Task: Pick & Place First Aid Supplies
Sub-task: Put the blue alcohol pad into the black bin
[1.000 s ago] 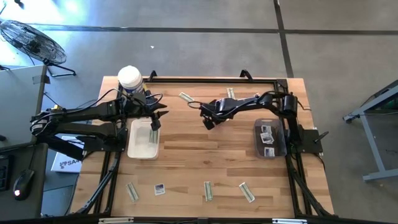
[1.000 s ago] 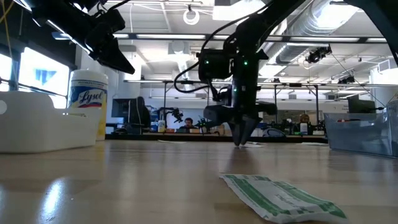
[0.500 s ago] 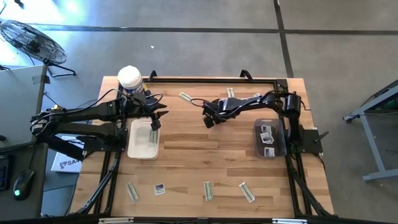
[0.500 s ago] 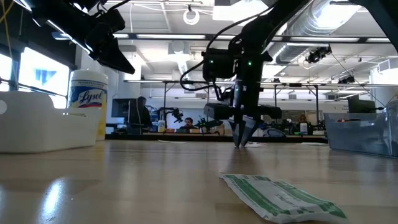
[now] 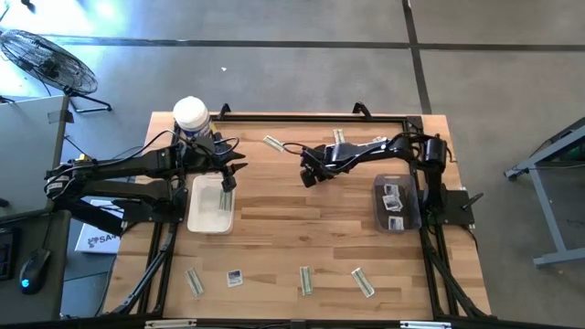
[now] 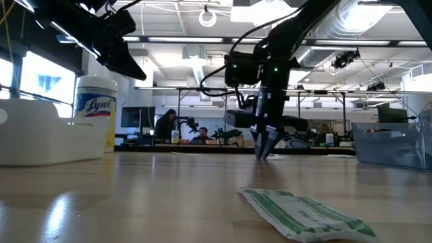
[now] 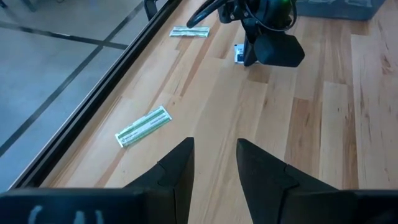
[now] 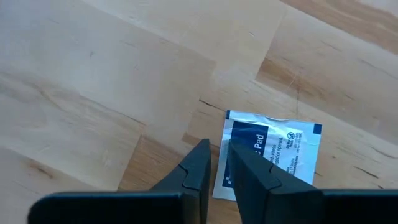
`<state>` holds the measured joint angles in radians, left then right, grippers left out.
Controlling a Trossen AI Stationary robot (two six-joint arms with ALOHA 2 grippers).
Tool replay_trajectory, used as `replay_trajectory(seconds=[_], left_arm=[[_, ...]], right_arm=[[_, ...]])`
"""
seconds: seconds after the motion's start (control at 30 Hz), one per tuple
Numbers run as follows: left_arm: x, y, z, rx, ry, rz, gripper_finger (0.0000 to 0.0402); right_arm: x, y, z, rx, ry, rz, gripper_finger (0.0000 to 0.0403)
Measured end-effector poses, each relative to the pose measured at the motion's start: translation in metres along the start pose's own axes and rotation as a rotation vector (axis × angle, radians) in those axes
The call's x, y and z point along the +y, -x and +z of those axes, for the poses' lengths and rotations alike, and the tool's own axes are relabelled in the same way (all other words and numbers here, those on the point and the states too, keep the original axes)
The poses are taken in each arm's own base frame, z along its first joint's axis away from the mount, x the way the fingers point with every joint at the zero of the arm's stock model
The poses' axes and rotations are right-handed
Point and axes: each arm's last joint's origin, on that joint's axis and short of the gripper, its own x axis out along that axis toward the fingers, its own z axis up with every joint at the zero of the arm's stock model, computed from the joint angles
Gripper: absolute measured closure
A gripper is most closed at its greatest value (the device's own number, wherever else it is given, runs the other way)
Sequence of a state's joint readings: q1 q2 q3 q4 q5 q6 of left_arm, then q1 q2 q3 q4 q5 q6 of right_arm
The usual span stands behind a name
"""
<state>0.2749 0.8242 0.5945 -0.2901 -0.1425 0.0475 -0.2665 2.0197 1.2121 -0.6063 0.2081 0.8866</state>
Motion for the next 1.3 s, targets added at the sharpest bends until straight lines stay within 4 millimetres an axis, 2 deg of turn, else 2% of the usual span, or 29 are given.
replay_trajectory(seconds=[0.2,0.47,0.63,0.73,0.93,1.13,1.3], left_arm=[[0.000,0.000,0.000,0.001,0.000,0.000,0.0284],[0.000,0.000,0.000,0.001,0.000,0.000,0.0284],[0.000,0.000,0.000,0.005,-0.001,-0.001,0.0284],[0.000,0.000,0.000,0.005,-0.001,-0.001,0.0284],[0.000,0.000,-0.001,0.005,-0.001,-0.001,0.0284],[0.000,0.000,-0.001,0.006,-0.001,-0.001,0.0284],[0.000,0.000,0.000,0.005,-0.001,-0.001,0.0284]], right_arm=[[0.000,0.000,0.000,-0.001,0.028,-0.002,0.0397],[-0.003,0.007,0.001,-0.019,0.046,-0.005,0.0401],[-0.011,0.035,-0.001,-0.025,0.061,0.017,0.0402],[-0.012,0.059,0.002,-0.070,0.059,0.058,0.0402],[-0.020,0.093,-0.012,-0.055,0.090,0.058,0.0402],[-0.032,0.139,-0.040,-0.022,0.118,0.079,0.0402],[-0.042,0.178,-0.070,-0.039,0.143,0.147,0.0402]])
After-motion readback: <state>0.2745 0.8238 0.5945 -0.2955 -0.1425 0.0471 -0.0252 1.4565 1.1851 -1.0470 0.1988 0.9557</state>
